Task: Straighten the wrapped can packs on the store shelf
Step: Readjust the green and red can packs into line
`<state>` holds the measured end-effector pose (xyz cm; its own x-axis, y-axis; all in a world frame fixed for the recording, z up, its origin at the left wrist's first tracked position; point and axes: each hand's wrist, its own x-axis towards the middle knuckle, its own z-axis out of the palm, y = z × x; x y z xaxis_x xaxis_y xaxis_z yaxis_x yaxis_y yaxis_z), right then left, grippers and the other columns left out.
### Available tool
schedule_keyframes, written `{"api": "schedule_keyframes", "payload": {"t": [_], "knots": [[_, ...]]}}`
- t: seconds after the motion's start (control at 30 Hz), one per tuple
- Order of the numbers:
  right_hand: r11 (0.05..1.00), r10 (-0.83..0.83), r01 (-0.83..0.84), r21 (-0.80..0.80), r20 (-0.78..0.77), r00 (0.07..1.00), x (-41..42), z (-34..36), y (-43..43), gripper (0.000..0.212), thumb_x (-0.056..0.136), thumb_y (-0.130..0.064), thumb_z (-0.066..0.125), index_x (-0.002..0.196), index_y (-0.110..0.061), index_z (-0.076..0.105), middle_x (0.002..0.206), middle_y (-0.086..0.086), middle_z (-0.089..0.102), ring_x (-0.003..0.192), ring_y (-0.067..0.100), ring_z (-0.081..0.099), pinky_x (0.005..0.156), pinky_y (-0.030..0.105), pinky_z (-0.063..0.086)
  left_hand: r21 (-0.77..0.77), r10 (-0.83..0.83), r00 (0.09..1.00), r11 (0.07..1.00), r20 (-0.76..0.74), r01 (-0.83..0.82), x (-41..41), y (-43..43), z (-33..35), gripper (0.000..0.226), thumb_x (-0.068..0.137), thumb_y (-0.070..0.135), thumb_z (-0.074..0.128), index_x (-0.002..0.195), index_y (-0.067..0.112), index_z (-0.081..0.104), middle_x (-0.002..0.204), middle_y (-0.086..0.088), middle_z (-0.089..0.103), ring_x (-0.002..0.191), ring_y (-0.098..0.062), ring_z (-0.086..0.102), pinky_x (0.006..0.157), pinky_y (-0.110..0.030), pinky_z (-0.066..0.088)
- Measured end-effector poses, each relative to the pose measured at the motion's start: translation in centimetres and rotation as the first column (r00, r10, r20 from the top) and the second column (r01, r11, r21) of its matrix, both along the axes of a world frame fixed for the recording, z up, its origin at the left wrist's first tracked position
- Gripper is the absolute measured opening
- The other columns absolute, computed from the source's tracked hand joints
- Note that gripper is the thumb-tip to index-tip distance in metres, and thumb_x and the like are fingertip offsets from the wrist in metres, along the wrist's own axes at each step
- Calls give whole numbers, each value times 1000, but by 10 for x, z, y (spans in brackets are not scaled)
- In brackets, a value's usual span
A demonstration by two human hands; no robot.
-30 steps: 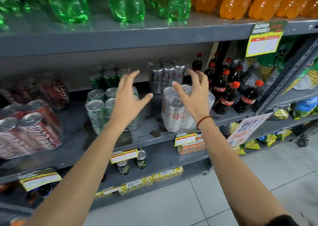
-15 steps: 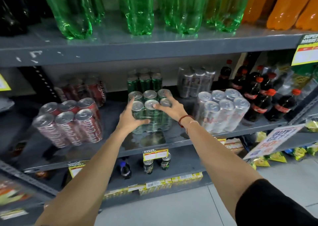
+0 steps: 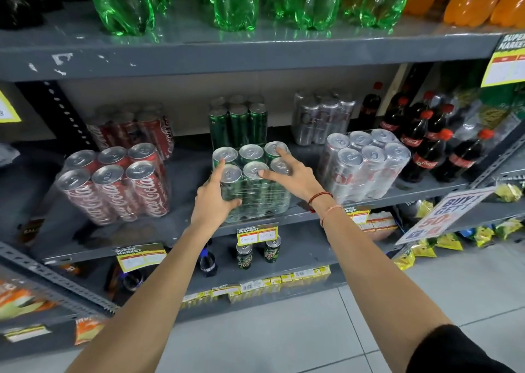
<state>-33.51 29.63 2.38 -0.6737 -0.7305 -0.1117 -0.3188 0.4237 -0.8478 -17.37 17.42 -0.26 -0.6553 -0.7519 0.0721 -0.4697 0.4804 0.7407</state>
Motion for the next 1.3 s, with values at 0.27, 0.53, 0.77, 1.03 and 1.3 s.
{"api": "schedule_keyframes", "payload": {"t": [0.27, 0.53, 0.77, 1.03, 1.3], "knots": [[1000, -3, 3, 6, -12, 1000, 3, 3, 2, 84, 72, -60, 69, 144, -40, 30, 143, 6, 47, 133, 29, 42, 109, 36, 32, -26, 1, 1000, 1000, 5, -1, 2, 5, 4, 102, 71, 18, 79, 148, 33, 13, 141, -11, 49, 130, -33, 43, 106, -46, 33], [1000, -7, 7, -1, -28, 1000, 3, -2, 4, 84, 70, -61, 69, 143, -40, 33, 140, 4, 51, 130, 26, 46, 104, 30, 34, -110, 5, 999, 994, 41, -1, 6, 10, 2, 98, 75, 19, 76, 148, 29, 12, 135, -18, 53, 120, -36, 51, 97, -49, 40], [998, -59, 59, 2, -59, 997, 9, -4, 3, 86, 69, -65, 68, 142, -40, 33, 138, 3, 54, 128, 24, 48, 99, 24, 33, -87, -38, 998, 995, 54, 43, 7, 4, 7, 98, 75, 17, 75, 148, 31, 12, 137, -17, 51, 114, -36, 55, 100, -49, 36], [994, -109, 109, -7, -86, 990, 21, 5, 2, 87, 72, -60, 69, 145, -37, 29, 149, 8, 38, 137, 24, 35, 107, 32, 29, -43, -145, 989, 988, 30, 146, 20, -7, 13, 102, 75, 24, 75, 149, 27, 5, 144, -19, 41, 129, -37, 41, 103, -46, 36], [905, -277, 41, -423, -515, 811, 123, 34, -82, 81, 72, -55, 71, 139, -20, 44, 148, 22, 30, 139, 36, 28, 113, 45, 27, -424, 70, 988, 897, -136, -122, 115, -110, 54, 91, 69, 40, 77, 144, 23, 29, 156, -18, 16, 144, -37, 12, 114, -49, 15]]}}
